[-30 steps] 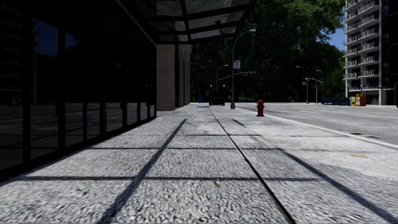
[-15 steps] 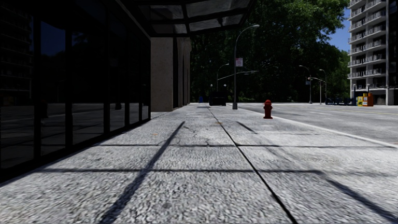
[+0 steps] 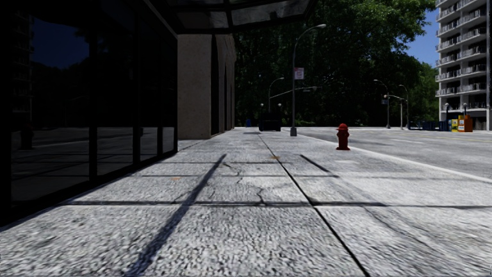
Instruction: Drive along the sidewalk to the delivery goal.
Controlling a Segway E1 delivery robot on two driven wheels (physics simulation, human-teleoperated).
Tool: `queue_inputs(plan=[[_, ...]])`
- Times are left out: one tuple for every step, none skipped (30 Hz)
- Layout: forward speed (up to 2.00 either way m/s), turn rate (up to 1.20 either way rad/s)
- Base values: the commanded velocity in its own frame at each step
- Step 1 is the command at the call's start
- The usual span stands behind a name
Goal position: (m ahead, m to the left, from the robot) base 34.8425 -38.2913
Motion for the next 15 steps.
queue_inputs(plan=[[2.0,0.0],[2.0,0.0],[2.0,0.0],[2.0,0.0],[2.0,0.0],[2.0,0.0],[2.0,0.0],[2.0,0.0],[2.0,0.0],[2.0,0.0],[2.0,0.0],[2.0,0.0],[2.0,0.0],[2.0,0.0],[2.0,0.0]])
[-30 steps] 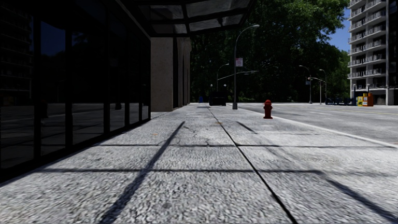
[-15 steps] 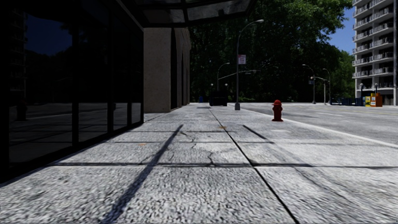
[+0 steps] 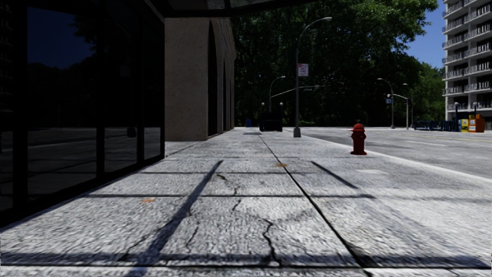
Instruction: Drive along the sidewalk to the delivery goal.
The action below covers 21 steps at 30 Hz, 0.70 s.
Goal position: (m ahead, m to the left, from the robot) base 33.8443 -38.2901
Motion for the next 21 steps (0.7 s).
queue_inputs(plan=[[2.0,0.0],[2.0,0.0],[2.0,0.0],[2.0,0.0],[2.0,0.0],[2.0,0.0],[2.0,0.0],[2.0,0.0],[2.0,0.0],[2.0,0.0],[2.0,0.0],[2.0,0.0],[2.0,0.0],[2.0,0.0],[2.0,0.0],[2.0,0.0],[2.0,0.0],[2.0,0.0],[2.0,0.0],[2.0,0.0],[2.0,0.0]])
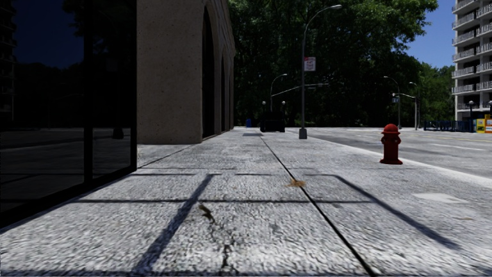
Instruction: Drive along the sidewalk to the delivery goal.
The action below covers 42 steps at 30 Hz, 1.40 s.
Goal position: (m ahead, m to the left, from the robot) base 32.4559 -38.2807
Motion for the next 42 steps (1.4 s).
queue_inputs(plan=[[2.0,0.0],[2.0,0.0],[2.0,0.0],[2.0,0.0],[2.0,0.0],[2.0,0.0],[2.0,0.0],[2.0,0.0],[2.0,0.0],[2.0,0.0],[2.0,0.0],[2.0,0.0],[2.0,0.0],[2.0,0.0],[2.0,0.0],[2.0,0.0],[2.0,0.0],[2.0,0.0],[2.0,0.0],[2.0,0.0],[2.0,0.0],[2.0,0.0],[2.0,0.0],[2.0,0.0],[2.0,0.0],[2.0,0.0],[2.0,0.0],[2.0,0.0],[2.0,0.0],[2.0,0.0],[2.0,0.0],[2.0,0.0],[2.0,0.0],[2.0,0.0],[2.0,0.0],[2.0,0.0],[2.0,0.0],[2.0,0.0],[2.0,0.0],[2.0,0.0],[2.0,0.0],[2.0,0.0]])
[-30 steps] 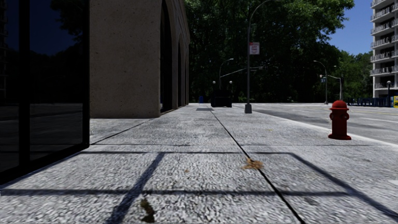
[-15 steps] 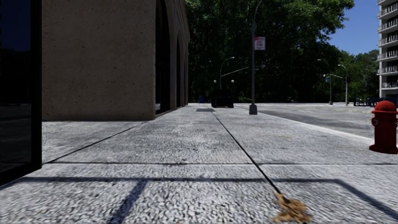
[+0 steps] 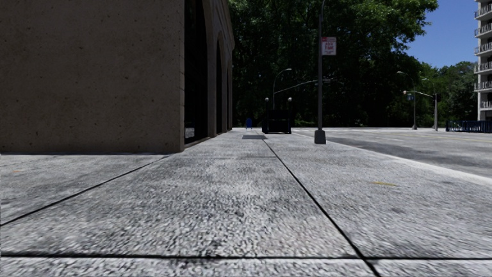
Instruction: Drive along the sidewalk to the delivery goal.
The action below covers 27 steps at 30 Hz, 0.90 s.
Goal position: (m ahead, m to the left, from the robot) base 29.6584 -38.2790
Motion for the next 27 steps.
queue_inputs(plan=[[2.0,0.0],[2.0,0.0],[2.0,0.0],[2.0,0.0],[2.0,0.0],[2.0,0.0],[2.0,0.0],[2.0,0.0],[2.0,0.0],[2.0,0.0],[2.0,0.0],[2.0,0.0],[2.0,0.0],[2.0,0.0],[2.0,0.0],[2.0,0.0],[2.0,0.0],[2.0,0.0],[2.0,0.0],[2.0,0.0],[2.0,0.0],[2.0,0.0],[2.0,0.0],[2.0,0.0],[2.0,0.0],[2.0,0.0],[2.0,0.0]])
